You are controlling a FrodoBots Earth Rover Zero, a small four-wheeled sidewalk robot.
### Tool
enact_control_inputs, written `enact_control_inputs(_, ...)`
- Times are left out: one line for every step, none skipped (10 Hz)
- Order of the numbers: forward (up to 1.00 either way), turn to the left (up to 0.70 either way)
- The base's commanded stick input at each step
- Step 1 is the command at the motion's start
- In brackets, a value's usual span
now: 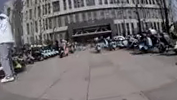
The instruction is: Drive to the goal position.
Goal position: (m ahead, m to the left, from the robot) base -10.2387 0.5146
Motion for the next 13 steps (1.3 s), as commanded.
enact_control_inputs(0.00,-1.00)
enact_control_inputs(0.00,-1.00)
enact_control_inputs(0.00,-1.00)
enact_control_inputs(0.00,-1.00)
enact_control_inputs(0.00,-1.00)
enact_control_inputs(0.00,-1.00)
enact_control_inputs(0.00,-1.00)
enact_control_inputs(0.00,-1.00)
enact_control_inputs(0.00,-1.00)
enact_control_inputs(0.00,-1.00)
enact_control_inputs(0.00,-1.00)
enact_control_inputs(0.00,-1.00)
enact_control_inputs(0.00,-1.00)
